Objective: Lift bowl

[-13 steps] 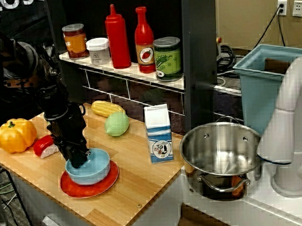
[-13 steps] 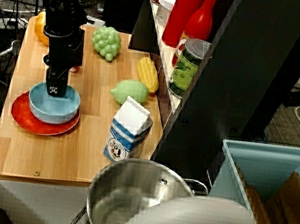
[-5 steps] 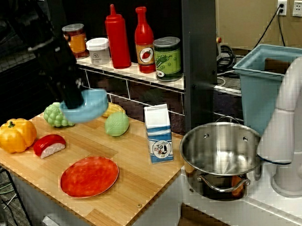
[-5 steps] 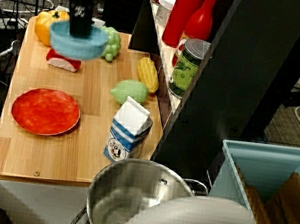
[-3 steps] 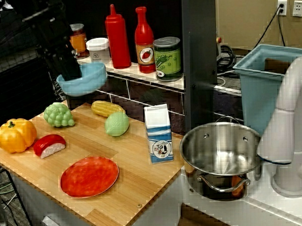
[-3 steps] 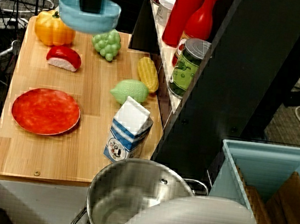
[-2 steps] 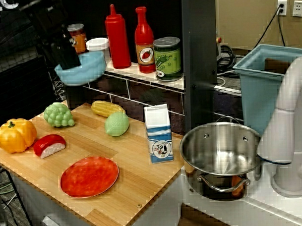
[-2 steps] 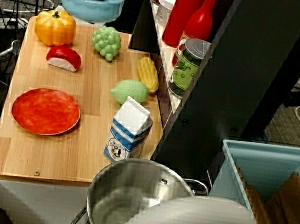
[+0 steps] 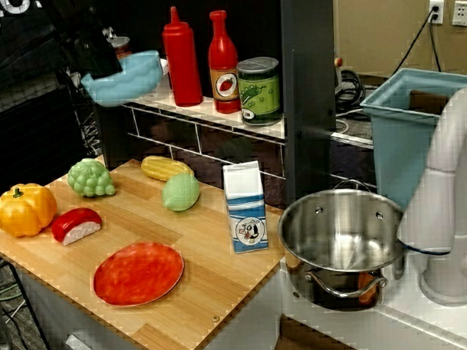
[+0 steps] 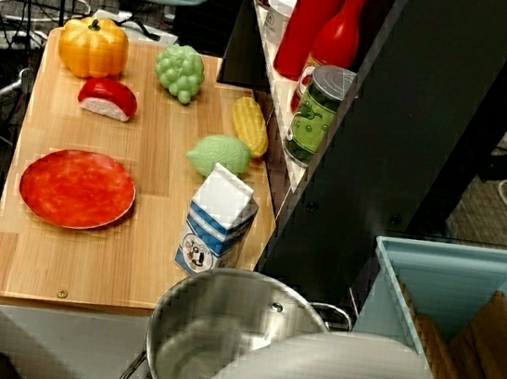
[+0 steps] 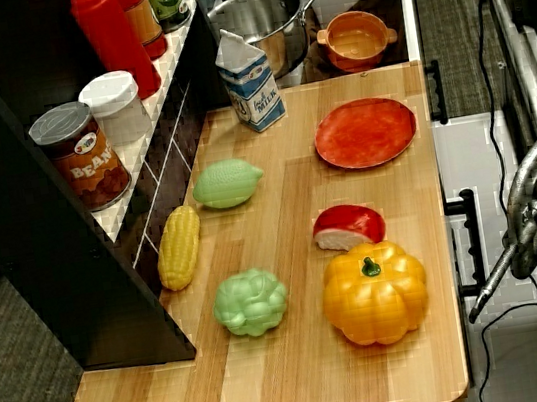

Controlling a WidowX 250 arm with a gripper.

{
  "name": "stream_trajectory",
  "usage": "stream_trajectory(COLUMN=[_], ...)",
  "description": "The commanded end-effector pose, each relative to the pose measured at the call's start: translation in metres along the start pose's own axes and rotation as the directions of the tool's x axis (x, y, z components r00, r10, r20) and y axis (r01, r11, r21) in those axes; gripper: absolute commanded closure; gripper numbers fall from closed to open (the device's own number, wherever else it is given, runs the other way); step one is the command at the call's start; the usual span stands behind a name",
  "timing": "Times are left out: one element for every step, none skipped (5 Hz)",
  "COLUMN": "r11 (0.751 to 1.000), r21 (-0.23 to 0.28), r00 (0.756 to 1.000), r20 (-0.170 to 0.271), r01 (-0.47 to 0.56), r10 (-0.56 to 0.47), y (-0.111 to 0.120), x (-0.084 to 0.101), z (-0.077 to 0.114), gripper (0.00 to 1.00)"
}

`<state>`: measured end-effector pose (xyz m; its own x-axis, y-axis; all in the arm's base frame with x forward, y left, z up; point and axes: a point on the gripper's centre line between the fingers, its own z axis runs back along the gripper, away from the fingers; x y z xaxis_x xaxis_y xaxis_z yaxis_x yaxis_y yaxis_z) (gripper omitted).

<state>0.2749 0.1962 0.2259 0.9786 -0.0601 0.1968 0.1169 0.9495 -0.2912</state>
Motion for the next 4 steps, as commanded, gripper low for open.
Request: stream_trajectory(r11=[0.999, 0.999, 0.999, 0.999], r21=[0.039, 0.036, 0.035, 0.031], r00=[0.999, 0.999, 0.999, 0.999], r20=[0.035, 0.035, 0.037, 0.038], r01=[0.001, -0.005, -0.006, -0.007], r10=[-0.002, 0.004, 0.005, 0.005], y=[0.0015, 0.003, 0.0038, 0.0039], x=[0.0029, 0.0035, 0.0036, 0.0034], z=[0.0181, 0.0179, 0.019, 0.0209], gripper=[1.0, 1.0, 1.0, 1.0])
